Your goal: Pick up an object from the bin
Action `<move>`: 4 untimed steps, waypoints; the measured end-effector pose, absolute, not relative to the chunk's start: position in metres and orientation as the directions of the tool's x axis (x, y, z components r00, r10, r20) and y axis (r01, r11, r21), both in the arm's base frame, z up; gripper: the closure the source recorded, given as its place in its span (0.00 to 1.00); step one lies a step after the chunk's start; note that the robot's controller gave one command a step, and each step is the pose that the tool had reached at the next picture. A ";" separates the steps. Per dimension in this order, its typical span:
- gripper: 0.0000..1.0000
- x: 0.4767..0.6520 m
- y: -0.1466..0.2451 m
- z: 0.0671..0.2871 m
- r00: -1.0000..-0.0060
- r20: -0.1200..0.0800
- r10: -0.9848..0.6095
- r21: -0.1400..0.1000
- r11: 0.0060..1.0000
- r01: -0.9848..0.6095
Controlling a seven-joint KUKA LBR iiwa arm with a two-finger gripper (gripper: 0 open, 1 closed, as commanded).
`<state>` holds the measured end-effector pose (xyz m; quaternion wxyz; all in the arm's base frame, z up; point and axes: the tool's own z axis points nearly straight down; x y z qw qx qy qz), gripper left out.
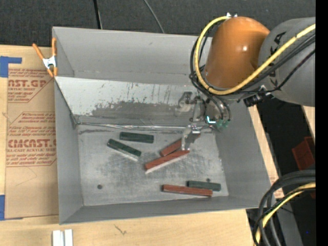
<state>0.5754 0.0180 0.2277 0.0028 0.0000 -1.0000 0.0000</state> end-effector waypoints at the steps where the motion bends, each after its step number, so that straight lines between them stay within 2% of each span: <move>1: 0.00 0.577 0.018 0.232 -1.000 -0.002 0.000 0.000 1.000 0.000; 2: 0.00 0.578 0.007 0.180 -0.992 -0.005 -0.126 -0.001 0.992 -0.126; 3: 0.00 0.578 -0.013 0.161 -0.914 -0.001 -0.405 0.000 0.914 -0.405; 4: 0.00 0.591 -0.022 0.107 -0.938 0.002 -0.347 0.003 0.938 -0.347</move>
Offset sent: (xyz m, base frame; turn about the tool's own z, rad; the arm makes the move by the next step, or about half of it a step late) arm 0.0034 -0.0379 -0.1577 -0.3831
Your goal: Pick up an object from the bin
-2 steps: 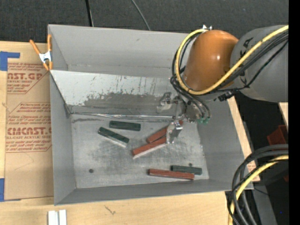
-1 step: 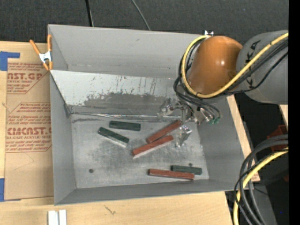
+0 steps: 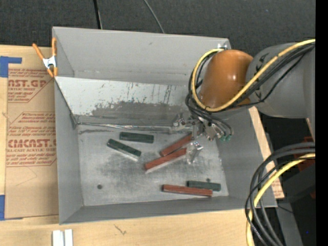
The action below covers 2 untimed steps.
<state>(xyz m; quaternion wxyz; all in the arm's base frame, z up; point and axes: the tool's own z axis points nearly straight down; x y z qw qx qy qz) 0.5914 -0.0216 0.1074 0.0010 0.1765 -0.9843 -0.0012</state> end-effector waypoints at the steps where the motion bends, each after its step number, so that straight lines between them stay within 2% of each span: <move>1: 0.00 0.591 -0.027 0.083 -0.850 -0.004 -0.527 -0.002 0.850 -0.527; 2: 1.00 0.587 -0.033 0.077 -0.963 -0.010 -0.269 -0.001 0.963 -0.269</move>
Offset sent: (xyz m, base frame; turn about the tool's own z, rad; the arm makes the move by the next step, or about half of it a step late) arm -0.0088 -0.0124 -0.0374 0.0826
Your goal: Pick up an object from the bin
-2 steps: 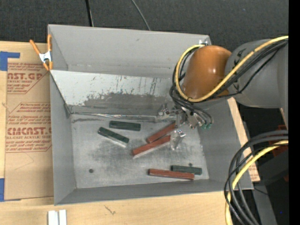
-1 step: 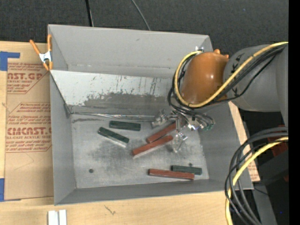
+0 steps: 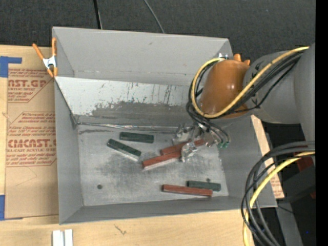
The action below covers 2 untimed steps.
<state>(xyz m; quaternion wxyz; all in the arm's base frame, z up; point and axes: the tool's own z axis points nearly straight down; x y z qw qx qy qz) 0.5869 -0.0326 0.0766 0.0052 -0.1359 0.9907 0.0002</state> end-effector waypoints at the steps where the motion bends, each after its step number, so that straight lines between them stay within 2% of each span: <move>1: 1.00 0.587 -0.033 0.077 -0.963 -0.010 -0.269 -0.001 0.963 -0.269; 2: 1.00 0.586 -0.032 0.080 -0.963 -0.007 -0.270 0.001 0.963 -0.270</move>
Offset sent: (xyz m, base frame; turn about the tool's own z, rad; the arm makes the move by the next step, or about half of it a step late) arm 0.0000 -0.0001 0.0679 0.0000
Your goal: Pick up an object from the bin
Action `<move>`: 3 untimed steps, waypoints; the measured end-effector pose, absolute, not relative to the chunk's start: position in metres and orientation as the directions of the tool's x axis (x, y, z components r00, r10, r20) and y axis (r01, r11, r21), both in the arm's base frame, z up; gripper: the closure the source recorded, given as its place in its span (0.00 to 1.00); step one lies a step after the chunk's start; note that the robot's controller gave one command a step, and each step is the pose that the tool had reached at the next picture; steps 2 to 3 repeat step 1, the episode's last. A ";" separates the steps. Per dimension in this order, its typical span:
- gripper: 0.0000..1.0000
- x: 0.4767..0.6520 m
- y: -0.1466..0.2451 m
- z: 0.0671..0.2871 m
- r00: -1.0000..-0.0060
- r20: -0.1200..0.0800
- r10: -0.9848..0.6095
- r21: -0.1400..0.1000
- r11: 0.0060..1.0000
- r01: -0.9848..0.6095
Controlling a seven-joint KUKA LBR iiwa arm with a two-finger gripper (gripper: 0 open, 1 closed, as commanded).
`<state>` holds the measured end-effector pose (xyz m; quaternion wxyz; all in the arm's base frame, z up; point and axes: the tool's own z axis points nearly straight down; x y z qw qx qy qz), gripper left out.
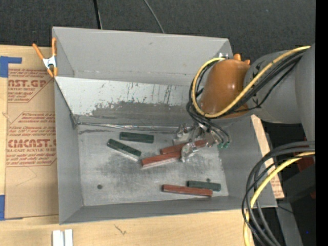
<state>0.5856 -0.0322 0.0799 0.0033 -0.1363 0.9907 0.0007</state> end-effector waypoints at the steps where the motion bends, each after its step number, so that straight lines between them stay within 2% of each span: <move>1: 1.00 0.583 -0.032 0.096 -0.963 0.003 -0.270 0.003 0.963 -0.270; 3: 1.00 0.583 -0.032 0.096 -0.963 0.003 -0.270 0.003 0.963 -0.270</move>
Offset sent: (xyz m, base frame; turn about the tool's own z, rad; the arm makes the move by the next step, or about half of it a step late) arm 0.0001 -0.0001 0.0517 0.0000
